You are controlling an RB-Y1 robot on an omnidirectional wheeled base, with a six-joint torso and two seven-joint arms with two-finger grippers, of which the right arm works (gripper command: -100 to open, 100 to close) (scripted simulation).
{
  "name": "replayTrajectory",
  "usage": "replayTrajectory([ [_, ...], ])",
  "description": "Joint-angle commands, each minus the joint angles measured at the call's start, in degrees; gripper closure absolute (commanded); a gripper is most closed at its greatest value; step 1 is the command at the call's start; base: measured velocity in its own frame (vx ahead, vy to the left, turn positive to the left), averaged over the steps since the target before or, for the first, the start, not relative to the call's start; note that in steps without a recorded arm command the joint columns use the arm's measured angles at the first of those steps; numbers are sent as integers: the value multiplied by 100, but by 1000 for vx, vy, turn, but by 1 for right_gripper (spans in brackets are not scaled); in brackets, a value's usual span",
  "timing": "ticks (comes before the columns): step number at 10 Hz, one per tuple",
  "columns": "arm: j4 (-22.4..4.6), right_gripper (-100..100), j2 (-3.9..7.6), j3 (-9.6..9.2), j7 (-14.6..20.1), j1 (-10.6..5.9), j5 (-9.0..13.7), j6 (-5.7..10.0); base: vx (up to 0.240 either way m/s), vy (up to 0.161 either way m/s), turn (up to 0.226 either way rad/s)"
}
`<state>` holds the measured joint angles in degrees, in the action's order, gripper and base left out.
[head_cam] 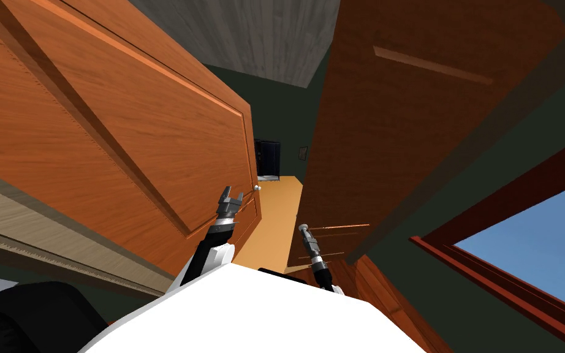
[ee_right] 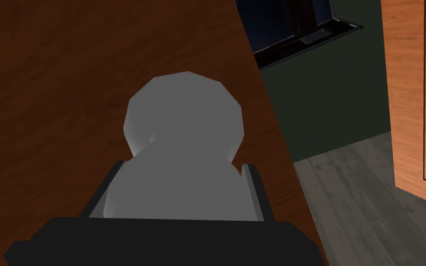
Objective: Push the door open
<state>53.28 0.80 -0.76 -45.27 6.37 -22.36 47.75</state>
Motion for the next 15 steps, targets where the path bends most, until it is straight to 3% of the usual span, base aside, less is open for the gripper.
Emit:
replayTrajectory([
  [1,-48,100,103,110,286,-90,213,70,24,11,83],
  [2,-52,100,125,124,445,-94,364,82,41,13,120],
  [3,-52,100,125,124,517,-94,364,82,34,8,39],
  [6,-62,100,189,164,1103,-107,823,118,40,2,101],
  [7,-62,100,189,164,1195,-107,823,118,50,-15,32],
  [8,-66,100,207,179,1399,-112,990,131,45,-12,73],
  [9,50,-100,216,148,1118,33,846,153,21,-2,-7],
  [11,155,-100,232,138,868,217,763,205,-5,13,-51],
  [14,384,-100,253,114,374,616,584,317,-10,20,-41],
  [15,384,-100,253,114,326,616,584,317,-7,16,-19],
])
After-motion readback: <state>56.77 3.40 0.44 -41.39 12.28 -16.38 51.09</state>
